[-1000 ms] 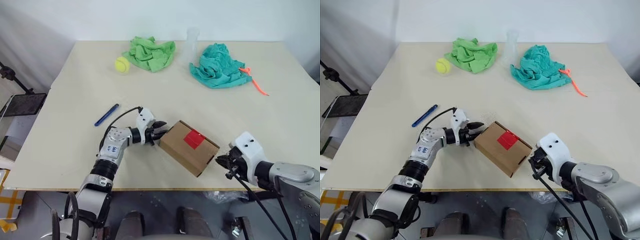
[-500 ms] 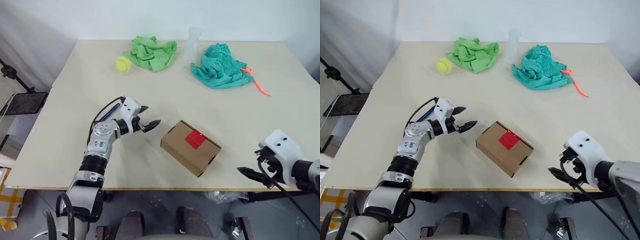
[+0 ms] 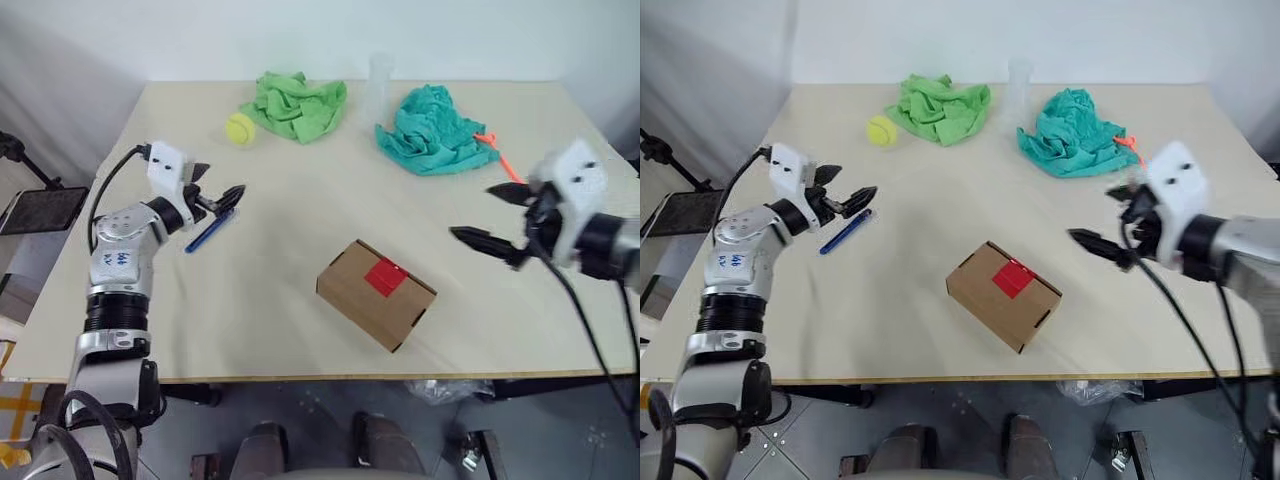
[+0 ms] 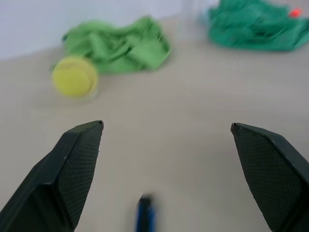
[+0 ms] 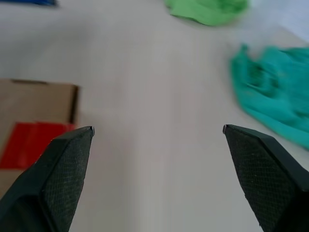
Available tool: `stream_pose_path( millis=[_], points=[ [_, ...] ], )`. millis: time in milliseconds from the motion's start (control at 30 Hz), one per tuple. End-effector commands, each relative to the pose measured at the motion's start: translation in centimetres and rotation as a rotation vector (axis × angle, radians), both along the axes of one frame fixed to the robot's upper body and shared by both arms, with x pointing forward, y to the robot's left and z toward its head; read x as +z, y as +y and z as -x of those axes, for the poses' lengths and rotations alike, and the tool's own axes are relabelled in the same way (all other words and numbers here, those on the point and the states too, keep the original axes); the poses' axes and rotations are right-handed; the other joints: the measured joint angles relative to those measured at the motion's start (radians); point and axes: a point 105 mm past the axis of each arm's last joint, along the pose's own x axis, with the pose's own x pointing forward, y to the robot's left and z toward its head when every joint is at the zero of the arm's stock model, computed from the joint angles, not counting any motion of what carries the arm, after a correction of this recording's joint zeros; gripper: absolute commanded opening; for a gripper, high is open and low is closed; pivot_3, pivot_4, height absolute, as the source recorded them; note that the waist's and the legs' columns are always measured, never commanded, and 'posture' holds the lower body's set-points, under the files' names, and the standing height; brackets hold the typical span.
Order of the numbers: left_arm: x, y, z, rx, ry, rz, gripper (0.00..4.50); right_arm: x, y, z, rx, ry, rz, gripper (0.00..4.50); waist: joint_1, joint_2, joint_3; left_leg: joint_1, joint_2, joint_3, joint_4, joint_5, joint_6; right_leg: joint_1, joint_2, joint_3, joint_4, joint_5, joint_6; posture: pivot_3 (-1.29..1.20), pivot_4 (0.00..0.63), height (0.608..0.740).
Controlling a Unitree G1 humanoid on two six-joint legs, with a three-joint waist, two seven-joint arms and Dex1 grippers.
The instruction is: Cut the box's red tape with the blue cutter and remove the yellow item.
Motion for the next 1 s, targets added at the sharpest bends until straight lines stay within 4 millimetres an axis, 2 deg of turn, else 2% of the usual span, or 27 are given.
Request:
stream_pose_path(
  millis=[33,200,400,567,700,867,1000],
  points=[
    [-0.8,1.6,0.3,0.011,0.064,-0.055,4.50,0.6,1.7,-0.4,0.056,-0.045,-0.011,4.47,0.009,0.000,0.000,-0.001,0.000,0.000,0.000,0.001,-0.002,-0.002,0.000,0.000,0.001,0.000,0.000,0.00,0.150,0.740],
    [-3.1,3.3,1.2,-0.003,0.184,-0.093,4.50,-0.1,3.1,-0.4,0.105,-0.031,-0.021,4.47,0.014,0.000,0.000,-0.002,0.000,0.004,0.000,0.002,-0.003,-0.003,-0.001,-0.001,0.000,0.000,0.000,0.00,0.150,0.740],
    [-5.3,4.8,2.0,0.006,0.283,-0.127,4.50,-0.6,3.2,-0.4,0.108,-0.019,-0.023,4.47,0.011,0.000,0.000,-0.001,0.000,0.006,0.000,0.001,-0.002,-0.003,-0.001,0.000,-0.001,0.000,0.000,0.00,0.150,0.740],
    [-7.1,5.1,2.5,-0.015,0.356,-0.173,4.50,-0.9,3.2,-0.2,0.102,-0.013,-0.026,4.47,0.008,0.000,0.000,0.000,0.000,0.007,0.000,0.000,0.000,-0.003,-0.001,0.001,0.001,0.000,0.000,0.00,0.150,0.740],
    [-7.6,5.3,2.4,-0.008,0.379,-0.190,3.66,-0.9,3.1,-0.2,0.099,-0.014,-0.025,4.50,0.009,0.000,0.000,0.002,0.000,0.009,0.000,-0.001,0.001,-0.003,-0.001,0.002,0.004,0.000,0.000,0.00,0.150,0.740],
    [-7.8,5.1,2.5,-0.032,0.400,-0.198,3.66,-0.9,3.1,-0.2,0.095,-0.015,-0.020,4.50,0.006,0.000,0.000,0.004,0.000,0.009,0.002,-0.001,0.001,-0.003,-0.001,0.004,0.007,0.000,0.000,0.00,0.150,0.740],
    [-8.0,5.1,2.6,-0.031,0.412,-0.199,2.88,-0.9,3.1,-0.1,0.096,-0.016,-0.018,4.50,0.007,0.000,0.000,0.004,0.000,0.009,0.002,-0.001,0.001,-0.003,-0.001,0.004,0.008,0.000,0.000,0.00,0.150,0.740]
  ],
)
